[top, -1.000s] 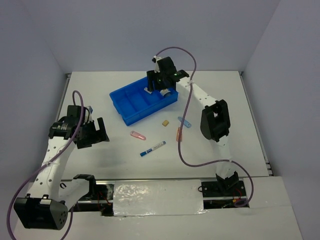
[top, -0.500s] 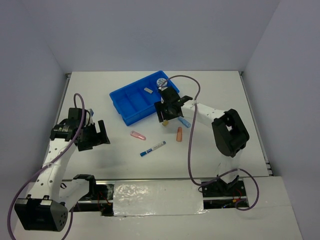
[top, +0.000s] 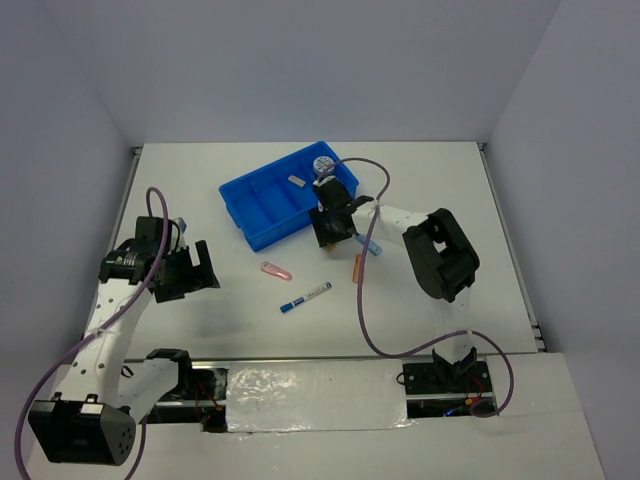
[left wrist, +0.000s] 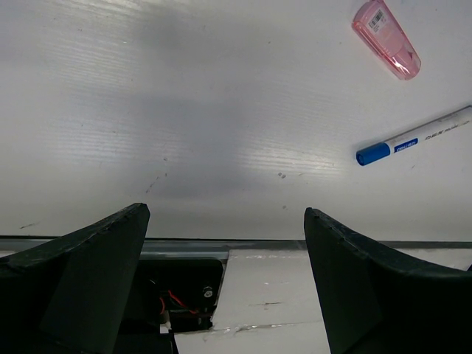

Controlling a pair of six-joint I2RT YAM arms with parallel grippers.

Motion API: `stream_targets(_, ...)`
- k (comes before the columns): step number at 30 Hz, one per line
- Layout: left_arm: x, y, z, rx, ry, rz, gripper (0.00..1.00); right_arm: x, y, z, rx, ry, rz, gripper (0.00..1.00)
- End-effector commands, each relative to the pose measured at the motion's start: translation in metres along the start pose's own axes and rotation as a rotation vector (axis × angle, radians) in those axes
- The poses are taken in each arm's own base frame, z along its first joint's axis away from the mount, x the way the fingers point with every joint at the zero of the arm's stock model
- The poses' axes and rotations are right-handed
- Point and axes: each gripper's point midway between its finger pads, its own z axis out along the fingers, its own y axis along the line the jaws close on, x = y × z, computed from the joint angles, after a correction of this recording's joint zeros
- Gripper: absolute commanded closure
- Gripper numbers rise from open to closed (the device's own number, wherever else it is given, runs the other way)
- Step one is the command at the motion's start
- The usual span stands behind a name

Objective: Sort the stationery into containers
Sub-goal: Pick up the stationery from the center of the board.

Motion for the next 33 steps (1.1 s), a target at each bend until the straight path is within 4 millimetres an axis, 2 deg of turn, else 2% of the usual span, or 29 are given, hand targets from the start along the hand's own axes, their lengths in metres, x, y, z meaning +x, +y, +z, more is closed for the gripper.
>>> stream_targets(1, 0.000, 0.000, -0.003, -0.002, -0.013, -0.004, 0.01, 0.003, 0.000, 0.000, -0.006, -0.002, 0.000, 0.48)
stream_targets(6, -0.001, 0.000, 0.001, -0.002, -0.008, -0.004, 0.01, 0.020, -0.001, -0.009, 0.006, 0.020, -0.020, 0.51)
stream_targets(8, -0.003, -0.001, 0.002, 0.001, -0.007, -0.004, 0.01, 0.027, -0.004, -0.010, 0.015, 0.035, -0.020, 0.44)
stream_targets(14, -0.007, -0.003, 0.005, 0.006, -0.003, 0.002, 0.01, 0.035, -0.004, -0.011, 0.011, 0.052, -0.030, 0.40)
stream_targets(18, -0.009, -0.004, 0.007, 0.010, -0.005, 0.005, 0.01, 0.037, -0.002, -0.010, -0.008, 0.050, -0.032, 0.50)
stream_targets(21, -0.008, -0.004, 0.010, 0.011, 0.002, 0.006, 0.01, 0.030, 0.001, -0.009, -0.017, 0.032, -0.043, 0.66)
stream_targets(22, -0.008, -0.004, 0.010, 0.011, 0.002, 0.006, 0.01, 0.028, 0.001, -0.011, -0.015, 0.033, -0.046, 0.68)
stream_targets(24, -0.006, -0.003, 0.010, 0.007, 0.008, 0.008, 0.01, 0.009, 0.007, -0.026, -0.032, -0.020, -0.038, 0.68)
stream_targets(25, -0.007, -0.003, 0.009, 0.007, 0.004, 0.010, 0.01, -0.009, 0.013, -0.046, -0.061, -0.075, -0.031, 0.68)
stream_targets(28, -0.010, -0.003, 0.007, 0.008, -0.007, 0.010, 0.01, -0.047, 0.024, -0.080, -0.105, -0.186, -0.017, 0.66)
stream_targets(29, -0.010, -0.003, 0.007, 0.007, -0.009, 0.010, 0.01, -0.073, 0.030, -0.098, -0.123, -0.248, -0.018, 0.66)
stream_targets(30, -0.010, -0.003, 0.008, 0.008, -0.008, 0.010, 0.01, -0.079, 0.030, -0.103, -0.120, -0.248, -0.032, 0.65)
stream_targets(31, -0.010, -0.004, 0.008, 0.010, -0.004, 0.008, 0.01, -0.084, 0.031, -0.098, -0.117, -0.238, -0.040, 0.65)
stream_targets(32, -0.010, -0.004, 0.009, 0.010, -0.004, 0.008, 0.01, -0.111, 0.035, -0.109, -0.116, -0.286, -0.045, 0.65)
stream_targets(33, -0.010, -0.005, 0.008, 0.013, -0.004, 0.008, 0.01, -0.117, 0.034, -0.106, -0.105, -0.284, -0.060, 0.65)
